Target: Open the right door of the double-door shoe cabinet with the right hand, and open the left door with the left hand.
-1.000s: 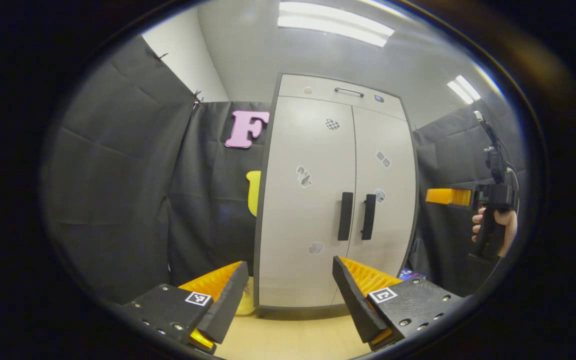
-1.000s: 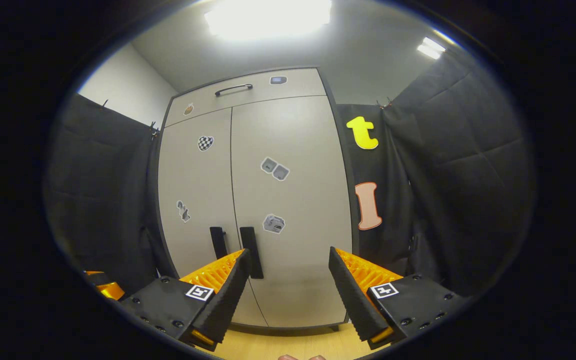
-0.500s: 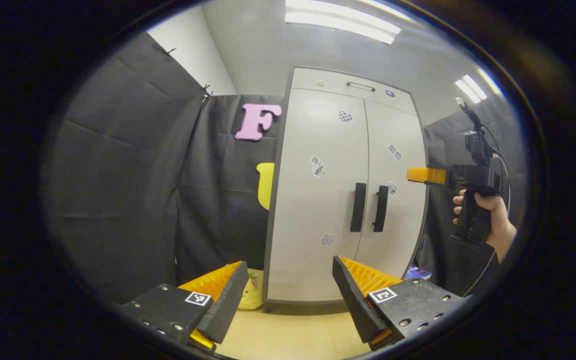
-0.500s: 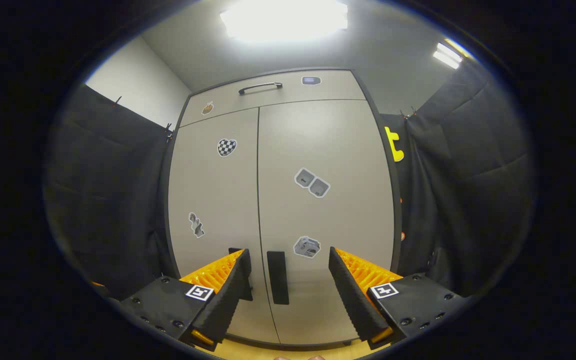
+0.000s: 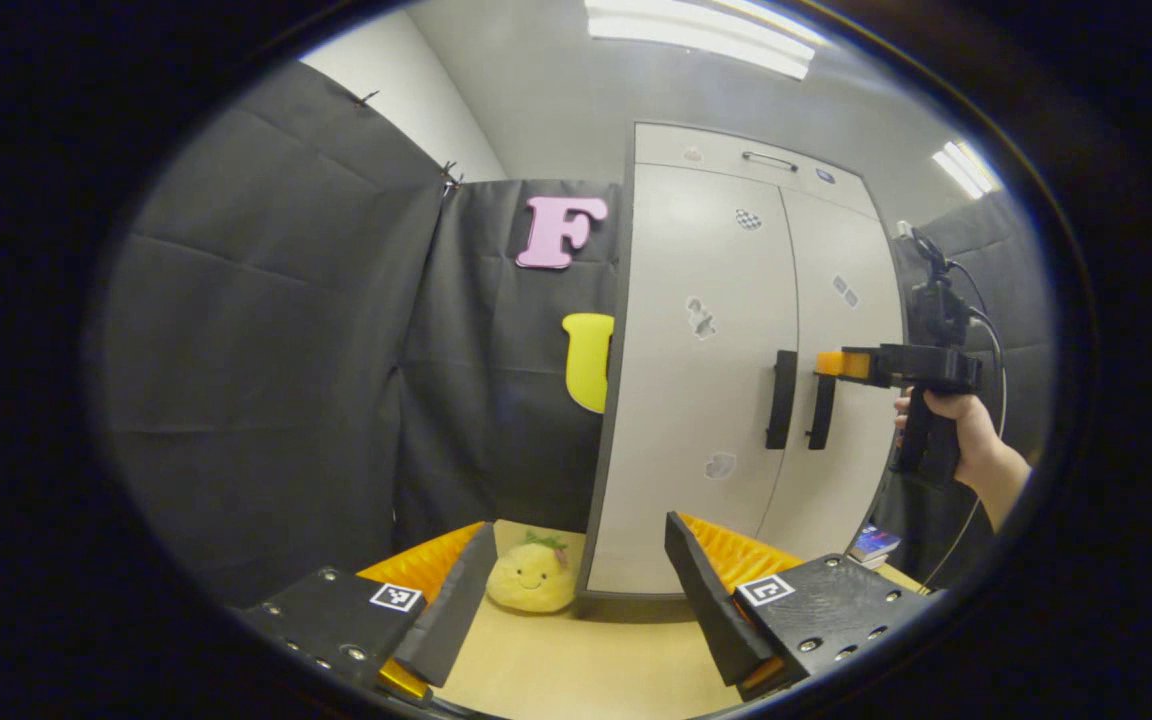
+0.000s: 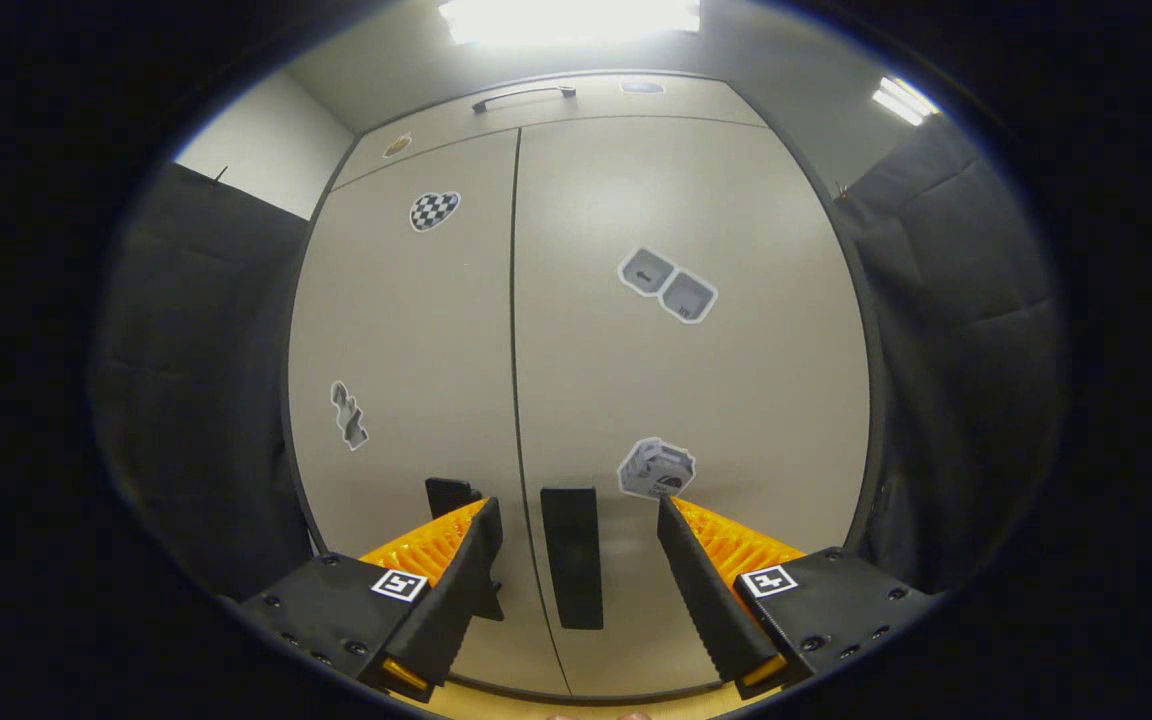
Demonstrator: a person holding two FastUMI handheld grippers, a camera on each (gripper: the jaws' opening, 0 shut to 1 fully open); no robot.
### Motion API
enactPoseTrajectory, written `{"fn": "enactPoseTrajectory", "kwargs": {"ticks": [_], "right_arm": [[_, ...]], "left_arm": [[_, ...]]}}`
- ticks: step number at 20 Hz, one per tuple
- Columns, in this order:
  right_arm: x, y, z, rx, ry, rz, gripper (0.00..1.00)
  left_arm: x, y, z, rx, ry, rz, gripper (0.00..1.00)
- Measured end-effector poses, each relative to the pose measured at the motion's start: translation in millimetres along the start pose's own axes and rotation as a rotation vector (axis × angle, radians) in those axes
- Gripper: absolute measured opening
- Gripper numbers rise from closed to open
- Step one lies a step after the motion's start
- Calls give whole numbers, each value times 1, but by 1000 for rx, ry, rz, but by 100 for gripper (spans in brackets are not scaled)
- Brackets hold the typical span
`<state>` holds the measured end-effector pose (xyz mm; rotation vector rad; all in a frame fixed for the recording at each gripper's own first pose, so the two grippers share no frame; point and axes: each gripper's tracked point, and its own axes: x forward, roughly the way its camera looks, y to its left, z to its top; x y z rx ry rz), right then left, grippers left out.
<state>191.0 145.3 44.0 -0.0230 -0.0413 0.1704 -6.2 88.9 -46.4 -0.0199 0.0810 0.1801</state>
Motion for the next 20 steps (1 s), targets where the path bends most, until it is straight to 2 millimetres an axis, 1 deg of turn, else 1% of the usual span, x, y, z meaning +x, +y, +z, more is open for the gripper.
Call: {"fn": "enactPoseTrajectory", "kwargs": {"ticks": [1,2,4,5,6,7,8,9,10,11,12,13,14,15,16,17,18,19,20], "right_arm": [[6,1,-2,7,4,2,98],[12,3,-7,8,8,2,98],[20,1,-17,-9,29,-15,97],[24,-1,-22,-18,39,-28,97],[26,-2,-25,-19,45,-33,97],[30,-4,-28,-12,48,-44,86],[32,-4,-31,-5,53,-45,75],[34,0,-33,2,58,-31,61],[34,-1,-34,2,66,-40,45],[35,-1,-36,-4,77,-45,39],[35,-2,-35,-5,64,-50,40],[35,-2,-36,-2,69,-52,31],[33,-2,-34,4,58,-57,33],[35,-2,-35,6,65,-52,30],[35,-2,-35,-3,57,-46,26],[32,-1,-34,-6,54,-33,20],[33,0,-35,-4,56,-18,16],[33,-1,-34,9,74,-4,12],[32,0,-37,11,90,6,8]], "left_arm": [[3,3,-3,-4,9,6,98],[3,6,-6,-10,18,11,100],[5,7,-12,-17,33,13,100],[7,8,-14,-15,40,13,98],[8,8,-16,-10,44,13,98],[10,8,-16,-4,46,12,100],[11,9,-16,4,46,12,100],[12,10,-15,11,45,12,100],[11,9,-15,16,44,12,100],[12,9,-14,18,44,10,98],[13,7,-14,16,44,6,98],[14,4,-14,13,43,0,98],[13,3,-14,10,44,-5,98],[13,1,-14,10,44,-7,100],[12,0,-14,10,41,-10,98],[11,-1,-14,11,40,-12,100],[9,-4,-14,11,39,-15,100],[7,-7,-13,11,40,-19,98],[6,-8,-14,12,40,-23,100]]}}
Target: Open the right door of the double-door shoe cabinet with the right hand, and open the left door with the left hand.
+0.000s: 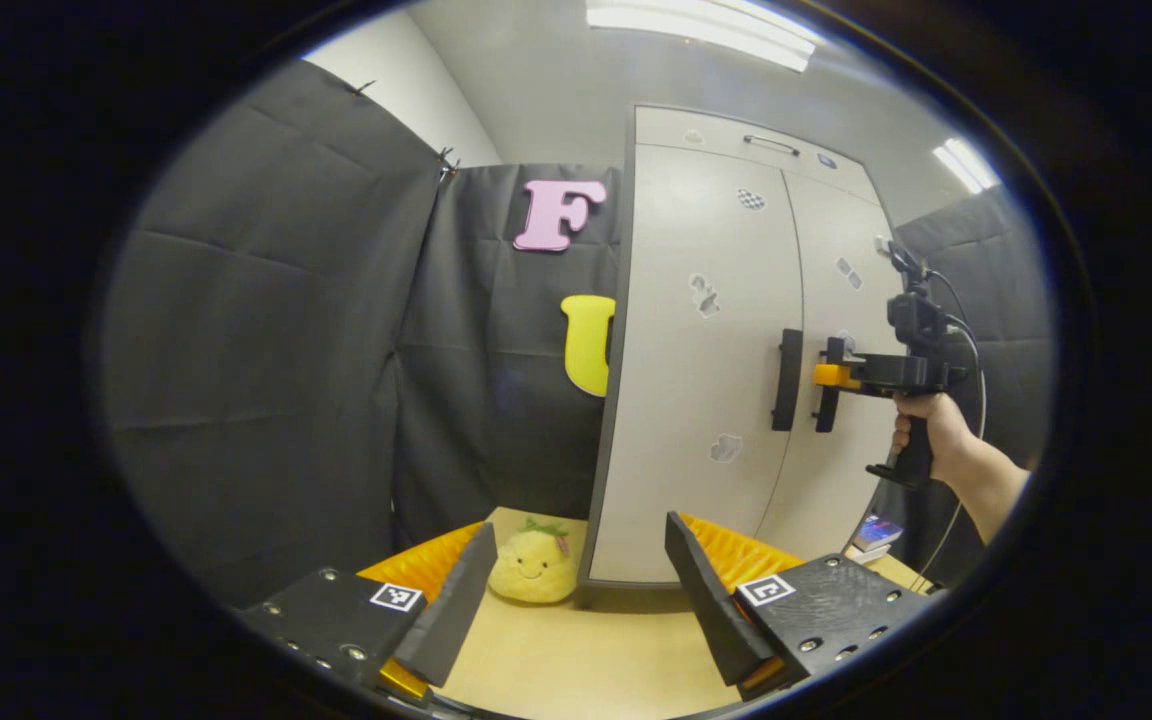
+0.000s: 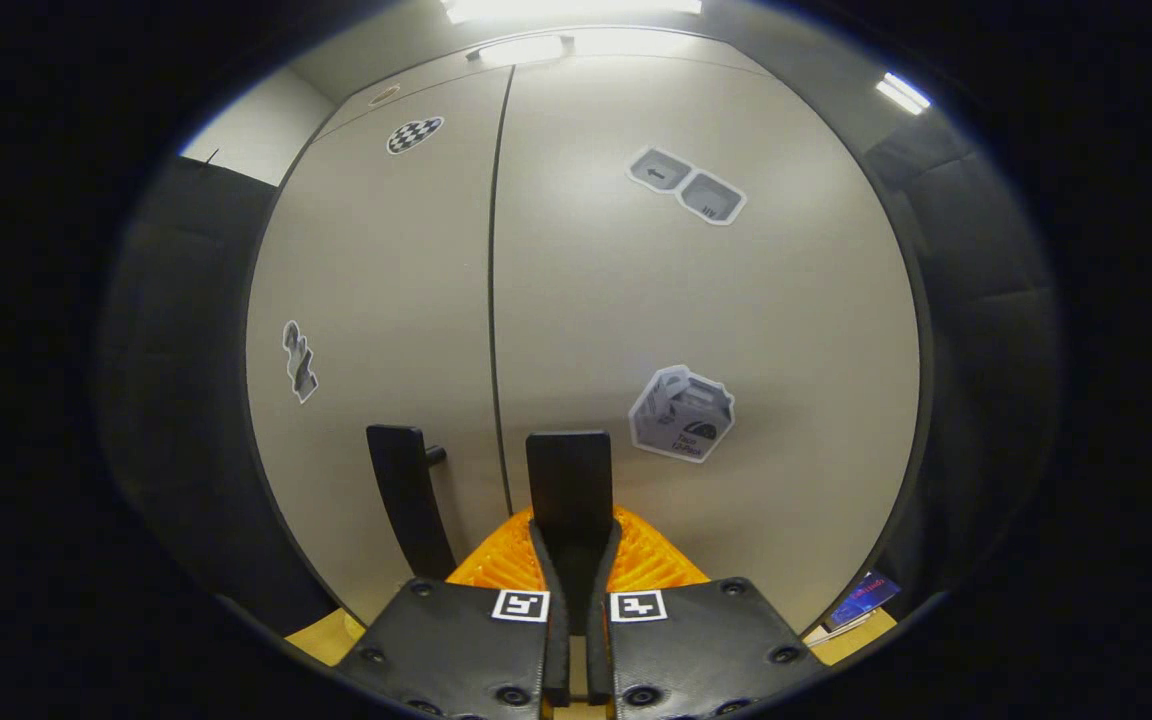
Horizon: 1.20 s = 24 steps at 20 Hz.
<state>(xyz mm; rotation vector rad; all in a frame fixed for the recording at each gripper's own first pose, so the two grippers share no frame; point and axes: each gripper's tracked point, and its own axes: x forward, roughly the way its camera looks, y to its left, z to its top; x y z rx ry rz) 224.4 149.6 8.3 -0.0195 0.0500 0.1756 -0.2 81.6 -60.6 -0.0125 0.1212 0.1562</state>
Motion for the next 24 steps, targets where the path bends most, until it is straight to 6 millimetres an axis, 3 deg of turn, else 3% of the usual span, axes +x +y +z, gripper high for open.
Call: {"fn": "enactPoseTrajectory", "kwargs": {"ticks": [8,18,24], "right_arm": [[-21,0,-1,1,-8,49,5],[-77,-12,-4,14,-6,123,8],[-108,-27,-5,25,-4,128,8]], "left_arm": [[-20,-16,0,10,4,-12,100],[-46,-48,-6,16,24,-47,100],[-52,-71,-5,29,26,-84,100]]}}
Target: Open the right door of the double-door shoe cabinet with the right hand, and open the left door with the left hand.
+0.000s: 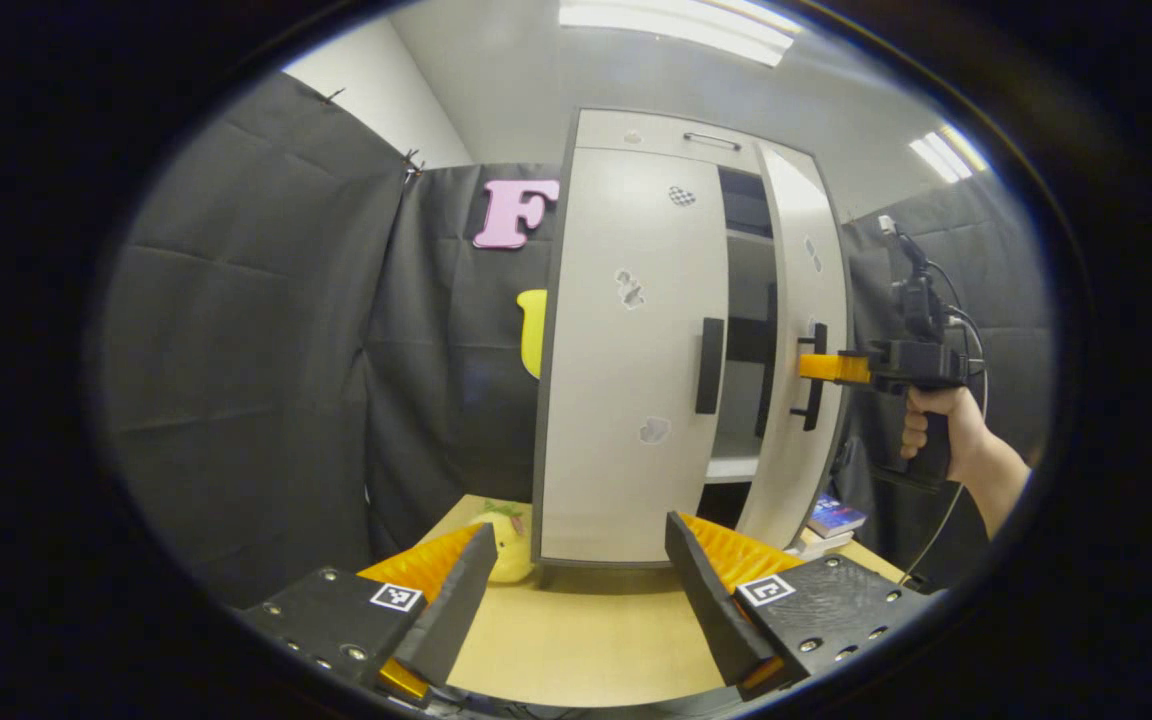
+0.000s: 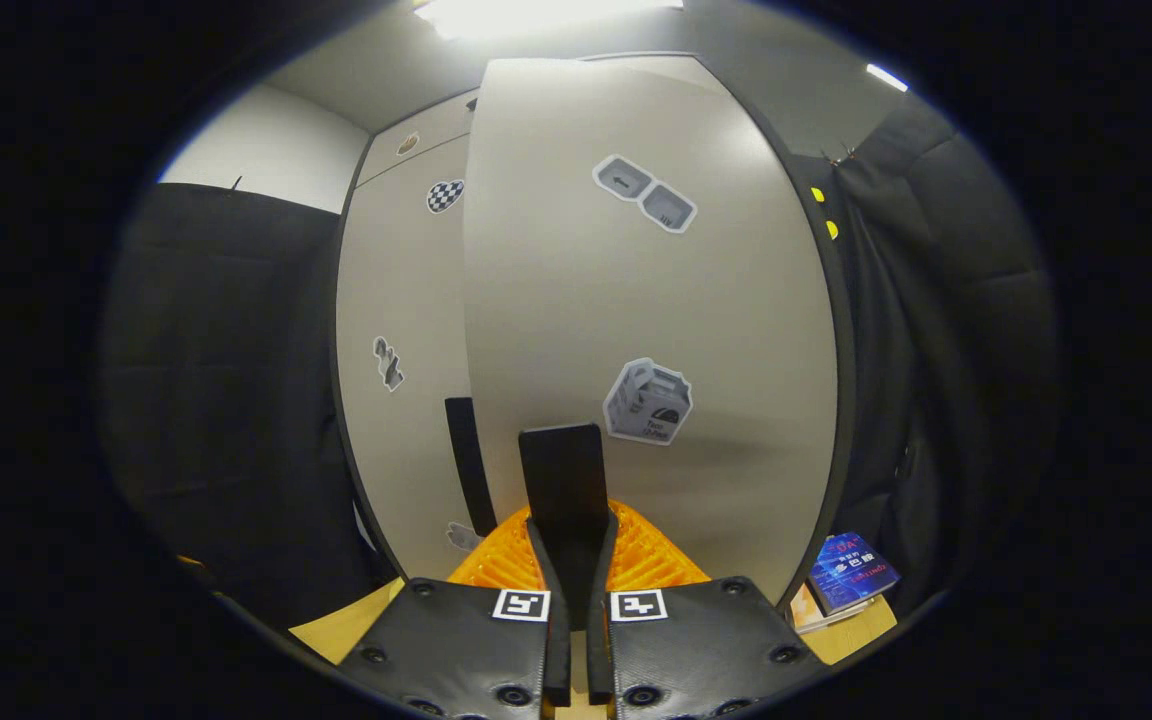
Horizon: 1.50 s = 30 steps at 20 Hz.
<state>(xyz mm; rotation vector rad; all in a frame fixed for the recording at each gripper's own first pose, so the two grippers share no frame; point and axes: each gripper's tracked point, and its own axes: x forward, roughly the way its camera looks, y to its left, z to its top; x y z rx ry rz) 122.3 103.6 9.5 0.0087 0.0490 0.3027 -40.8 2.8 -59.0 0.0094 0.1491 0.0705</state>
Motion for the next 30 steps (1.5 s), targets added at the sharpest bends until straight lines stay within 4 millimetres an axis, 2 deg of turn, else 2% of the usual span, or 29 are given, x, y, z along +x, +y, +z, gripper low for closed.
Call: {"fn": "enactPoseTrajectory", "kwargs": {"ticks": [3,4,6,7,12,15,18,24,25,26,30], "right_arm": [[-16,-8,0,1,-2,-3,8],[-22,-11,0,1,-3,-5,5],[-32,-17,0,5,-5,-8,8],[-36,-20,0,6,-6,-11,8],[-56,-35,1,10,-11,-35,5],[-68,-47,0,35,0,-40,7],[-83,-63,1,66,-3,-67,7],[-109,-97,4,99,-2,-134,7],[-112,-102,5,102,-1,-148,7],[-116,-110,7,99,-2,-165,7],[-131,-150,10,94,-9,-237,6]], "left_arm": [[-1,-11,-3,5,8,-21,100],[1,-13,-5,6,13,-29,100],[4,-18,-7,5,20,-44,98],[7,-22,-8,3,22,-54,100],[27,-41,-6,-9,25,-118,100],[40,-53,-4,-4,25,-149,98],[51,-67,-7,-10,28,-183,100],[62,-88,-11,-20,41,-232,98],[65,-93,-11,-25,44,-242,100],[67,-97,-11,-29,45,-252,98],[71,-110,-8,-25,36,-272,98]]}}
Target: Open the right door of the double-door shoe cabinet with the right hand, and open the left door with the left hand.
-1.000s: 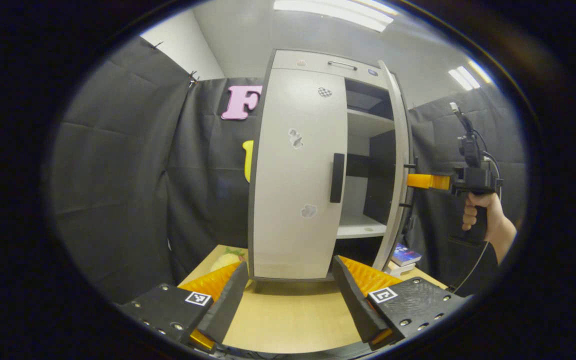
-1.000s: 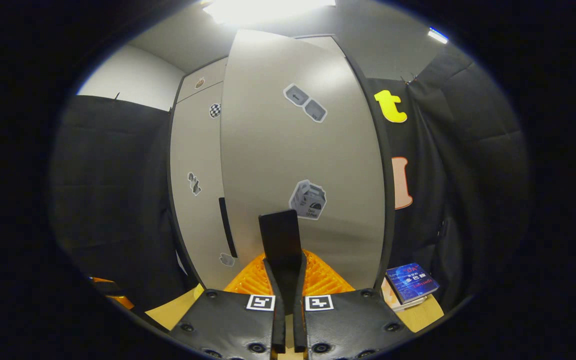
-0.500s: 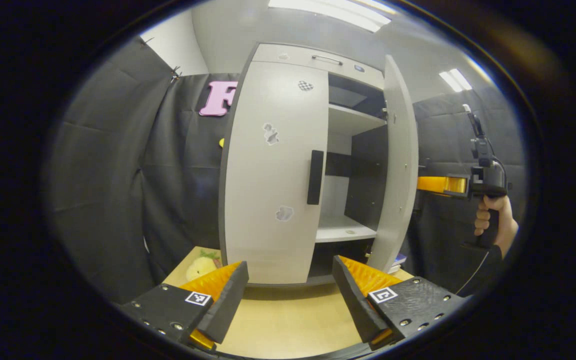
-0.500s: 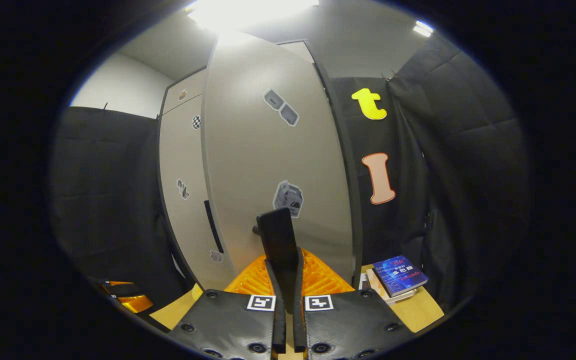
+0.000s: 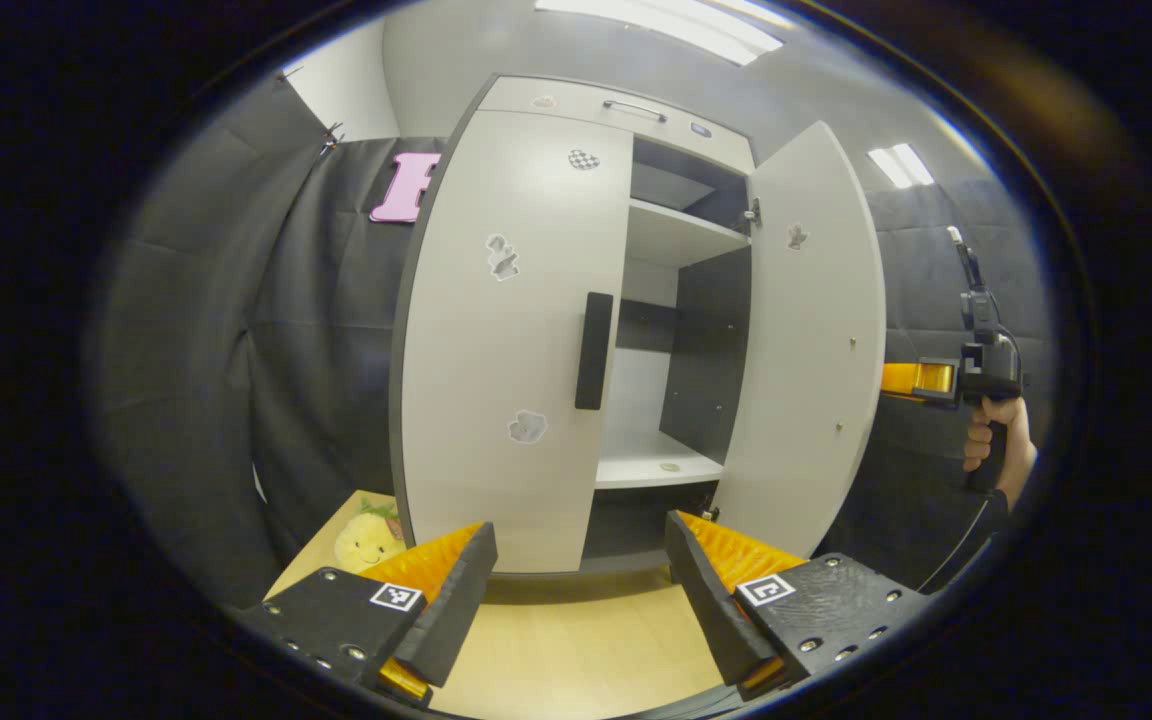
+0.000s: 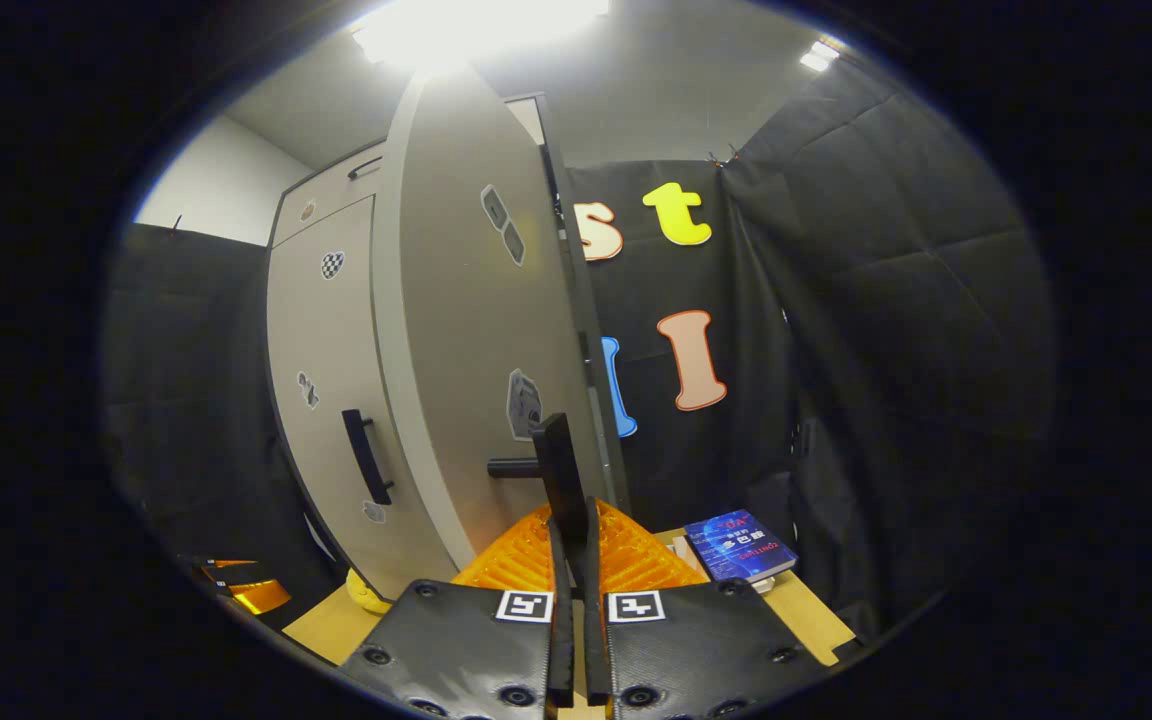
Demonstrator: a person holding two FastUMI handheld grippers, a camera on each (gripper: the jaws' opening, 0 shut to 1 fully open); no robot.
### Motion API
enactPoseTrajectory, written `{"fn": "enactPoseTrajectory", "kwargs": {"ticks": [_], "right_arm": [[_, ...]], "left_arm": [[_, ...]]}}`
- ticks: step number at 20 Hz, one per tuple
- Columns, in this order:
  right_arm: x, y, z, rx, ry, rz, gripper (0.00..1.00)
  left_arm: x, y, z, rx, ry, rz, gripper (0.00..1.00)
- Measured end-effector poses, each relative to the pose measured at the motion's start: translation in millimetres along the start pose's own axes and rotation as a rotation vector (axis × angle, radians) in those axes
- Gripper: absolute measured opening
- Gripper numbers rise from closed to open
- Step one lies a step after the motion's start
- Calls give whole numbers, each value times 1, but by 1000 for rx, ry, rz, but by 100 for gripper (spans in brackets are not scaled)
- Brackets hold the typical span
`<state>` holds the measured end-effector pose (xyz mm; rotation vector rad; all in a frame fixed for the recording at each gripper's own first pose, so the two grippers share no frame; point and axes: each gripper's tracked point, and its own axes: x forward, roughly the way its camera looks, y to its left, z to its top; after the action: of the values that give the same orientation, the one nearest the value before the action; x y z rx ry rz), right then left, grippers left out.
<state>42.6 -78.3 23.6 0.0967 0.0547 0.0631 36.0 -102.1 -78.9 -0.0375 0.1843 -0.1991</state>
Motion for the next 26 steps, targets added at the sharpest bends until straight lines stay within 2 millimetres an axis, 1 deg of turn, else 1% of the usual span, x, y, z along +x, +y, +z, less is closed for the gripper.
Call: {"fn": "enactPoseTrajectory", "kwargs": {"ticks": [2,3,4,5,7,8,9,10,12,15,16,17,18,19,20,22,23,24,25,26], "right_arm": [[1,-25,3,45,-5,-45,6],[1,-30,7,79,-8,-37,4],[2,-26,1,109,17,-5,2],[4,-24,3,126,9,5,5],[4,-27,3,121,3,11,6],[3,-28,3,119,5,9,6],[3,-28,4,114,4,6,6],[2,-27,3,113,7,5,6],[1,-29,2,130,-3,-6,6],[-11,-29,-6,180,3,-20,6],[-16,-29,-8,183,11,-32,6],[-22,-32,-15,174,35,-54,6],[-35,-44,-23,150,69,-95,6],[-44,-59,-31,126,92,-146,3],[-54,-75,-34,119,100,-192,2],[-65,-105,-33,128,94,-291,2],[-67,-125,-33,127,88,-350,2],[-65,-142,-33,130,88,-391,4],[-66,-151,-32,141,86,-415,9],[-61,-160,-30,150,79,-433,14]], "left_arm": [[2,-6,0,4,0,-7,98],[3,-8,-1,4,0,-11,98],[5,-10,-2,1,5,-18,100],[7,-11,-3,-6,11,-20,100],[9,-11,1,-20,5,-23,100],[9,-10,4,-22,-1,-23,98],[10,-6,7,-19,-6,-19,100],[10,-2,9,-14,-11,-12,98],[11,10,12,-9,-19,4,98],[14,27,15,-33,-25,28,100],[17,32,18,-50,-28,27,98],[21,36,21,-67,-36,25,100],[27,40,26,-80,-47,27,98],[33,43,32,-86,-60,25,98],[40,44,38,-82,-71,21,98],[55,48,51,-51,-94,24,98],[66,50,57,-31,-103,32,98],[76,52,63,-14,-107,38,95],[87,51,68,2,-114,43,95],[96,50,74,14,-120,48,95]]}}
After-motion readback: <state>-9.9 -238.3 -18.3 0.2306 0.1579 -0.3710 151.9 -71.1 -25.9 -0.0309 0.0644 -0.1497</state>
